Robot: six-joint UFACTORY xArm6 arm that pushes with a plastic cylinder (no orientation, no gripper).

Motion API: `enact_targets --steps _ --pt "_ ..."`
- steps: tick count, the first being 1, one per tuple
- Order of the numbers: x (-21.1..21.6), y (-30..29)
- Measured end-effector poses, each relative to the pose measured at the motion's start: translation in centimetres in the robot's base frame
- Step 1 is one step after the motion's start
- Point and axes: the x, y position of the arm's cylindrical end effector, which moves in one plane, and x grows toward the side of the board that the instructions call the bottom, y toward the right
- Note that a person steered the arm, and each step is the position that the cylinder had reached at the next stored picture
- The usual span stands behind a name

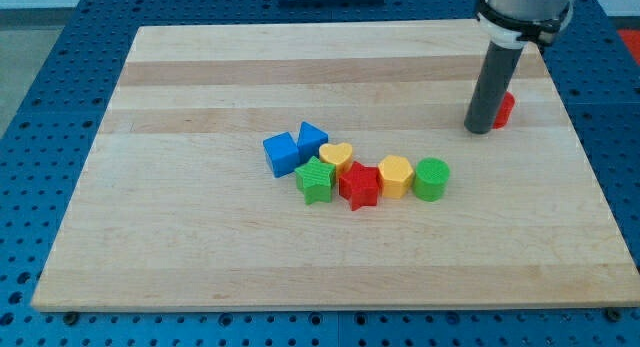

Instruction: Slide the green circle to the bottom side of the red circle

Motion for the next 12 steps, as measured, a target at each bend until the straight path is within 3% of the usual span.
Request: enact_targets --steps 1,4,7,8,10,11,12 --pt "-0.1 3.1" --pt "2.7 1.0" --pt "3.1 -11.6" --pt "9.6 -11.6" --pt "9.5 -11.0" --pt "5.7 -7.4" --pt "5.3 -4.7"
